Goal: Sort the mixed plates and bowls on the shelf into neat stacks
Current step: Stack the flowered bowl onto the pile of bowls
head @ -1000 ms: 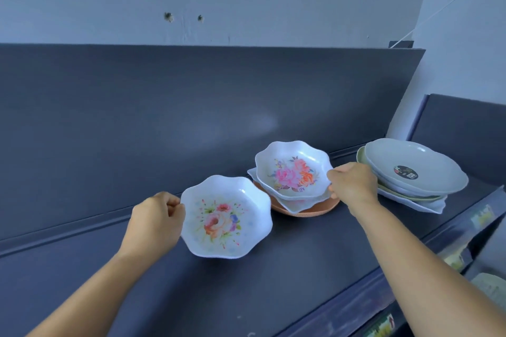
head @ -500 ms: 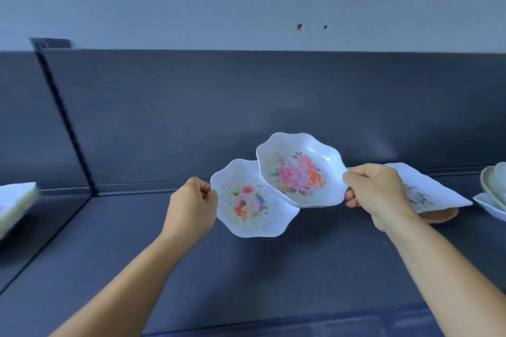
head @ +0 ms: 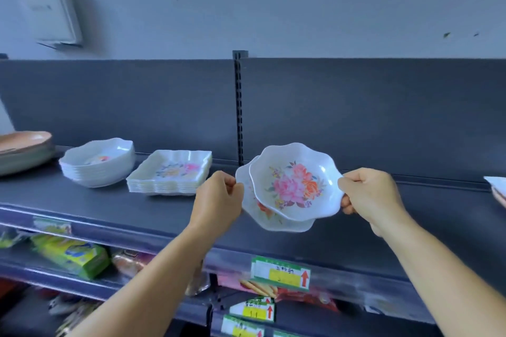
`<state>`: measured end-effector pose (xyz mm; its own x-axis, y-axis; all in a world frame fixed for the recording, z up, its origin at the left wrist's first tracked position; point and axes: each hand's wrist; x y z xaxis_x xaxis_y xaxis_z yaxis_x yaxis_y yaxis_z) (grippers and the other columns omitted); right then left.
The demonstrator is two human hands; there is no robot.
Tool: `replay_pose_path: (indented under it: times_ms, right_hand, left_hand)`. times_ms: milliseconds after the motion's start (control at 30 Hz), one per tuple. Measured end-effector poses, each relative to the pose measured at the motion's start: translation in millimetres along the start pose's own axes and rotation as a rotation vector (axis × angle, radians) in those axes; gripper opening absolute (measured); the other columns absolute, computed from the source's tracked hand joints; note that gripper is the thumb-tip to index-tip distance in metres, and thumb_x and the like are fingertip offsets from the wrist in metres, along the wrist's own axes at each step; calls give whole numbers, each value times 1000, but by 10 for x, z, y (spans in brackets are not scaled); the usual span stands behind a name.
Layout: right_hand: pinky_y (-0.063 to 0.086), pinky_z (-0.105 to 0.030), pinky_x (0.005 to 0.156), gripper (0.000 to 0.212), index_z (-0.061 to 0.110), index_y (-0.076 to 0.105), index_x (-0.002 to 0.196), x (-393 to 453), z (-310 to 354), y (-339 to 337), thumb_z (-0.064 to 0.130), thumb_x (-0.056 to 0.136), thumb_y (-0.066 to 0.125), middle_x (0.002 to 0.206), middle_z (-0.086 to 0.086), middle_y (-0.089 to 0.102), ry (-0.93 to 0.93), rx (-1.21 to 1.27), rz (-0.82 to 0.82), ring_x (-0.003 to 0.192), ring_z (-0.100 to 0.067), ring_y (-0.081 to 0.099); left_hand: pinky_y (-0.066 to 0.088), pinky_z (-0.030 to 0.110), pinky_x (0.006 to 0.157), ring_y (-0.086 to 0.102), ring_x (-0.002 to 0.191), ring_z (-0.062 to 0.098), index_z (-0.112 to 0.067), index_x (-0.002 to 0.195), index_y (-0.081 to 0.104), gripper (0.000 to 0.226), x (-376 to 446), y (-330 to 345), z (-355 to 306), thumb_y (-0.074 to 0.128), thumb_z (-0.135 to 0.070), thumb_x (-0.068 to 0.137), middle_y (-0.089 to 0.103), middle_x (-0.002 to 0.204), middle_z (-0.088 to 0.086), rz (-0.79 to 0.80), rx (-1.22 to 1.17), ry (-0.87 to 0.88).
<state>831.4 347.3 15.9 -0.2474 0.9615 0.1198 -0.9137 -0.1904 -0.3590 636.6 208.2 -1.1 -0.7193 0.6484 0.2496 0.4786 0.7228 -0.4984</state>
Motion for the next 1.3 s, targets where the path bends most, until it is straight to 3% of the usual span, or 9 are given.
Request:
replay_pose_path:
  times_ms: [267,367,533,667,833,967,1067,1233,1300]
  right_hand:
    - [49,-26,52,16,9,67,81,-603,362,926,7,84,52,56,-7,65,-44,-31,115,46,-19,58]
    - [46,-26,52,13,11,65,84,-751,455,1230,10,87,52,71,-9,67,-54,-17,160,54,-21,58]
    - [60,-48,75,12,6,61,89,-887,644,1734,10,91,50,86,-13,66,32,103,296,63,-29,63]
    - [60,-40,69,13,3,59,94,-896,814,2069,9,94,47,91,-15,69,81,167,413,63,-27,68]
    - [60,-34,67,21,-12,58,95,-708,973,2494,8,93,50,95,-15,72,28,198,449,64,-22,69]
    - [59,-41,81,28,-19,55,95,-511,1118,2867,9,90,54,91,-28,66,-9,204,486,59,-20,68]
    - [51,-49,96,37,-18,53,103,-366,1232,3118,15,89,58,89,-27,66,-25,222,510,60,-19,69]
    - [56,-42,84,20,3,64,91,-133,1394,3481,20,92,55,85,-7,71,-94,214,572,74,-27,71]
    - [48,-36,74,18,9,66,96,-74,1458,3596,22,92,53,89,-6,72,-117,197,604,76,-23,70]
  left_hand:
    - [58,44,61,71,66,31,6,83,63,27,-231,-948,473,48,-15,90,72,74,19,-101,37,-28]
    - [60,43,66,70,68,34,3,81,65,26,-286,-1276,643,50,-17,90,72,68,13,-159,35,-43]
    - [59,40,69,67,56,22,2,85,67,27,-280,-1699,914,50,-18,91,71,72,16,-222,50,-56]
    - [60,42,68,69,58,24,-7,84,70,23,-153,-1922,1141,50,-17,89,71,64,12,-250,-10,-101]
    - [50,20,49,59,43,10,-9,83,69,26,102,-2151,1336,46,-19,91,66,53,3,-269,-52,-150]
    - [56,33,58,58,46,15,8,78,56,34,421,-2304,1466,39,-19,91,63,52,5,-285,-92,-170]
    - [59,41,72,59,49,18,4,71,57,40,673,-2405,1510,42,-26,94,61,48,0,-287,-151,-179]
    - [57,47,77,57,51,19,1,69,57,38,1003,-2551,1611,52,-29,92,54,44,-4,-273,-87,-161]
    - [57,49,77,58,49,17,8,78,58,39,1123,-2597,1680,51,-28,91,57,47,-3,-287,-60,-188]
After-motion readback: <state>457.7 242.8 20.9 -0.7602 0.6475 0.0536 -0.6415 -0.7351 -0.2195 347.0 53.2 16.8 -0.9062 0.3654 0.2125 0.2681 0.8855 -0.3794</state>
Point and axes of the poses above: each hand's wrist, its own x-axis towards the middle knuckle, its own y-axis out of the palm, z = x × y
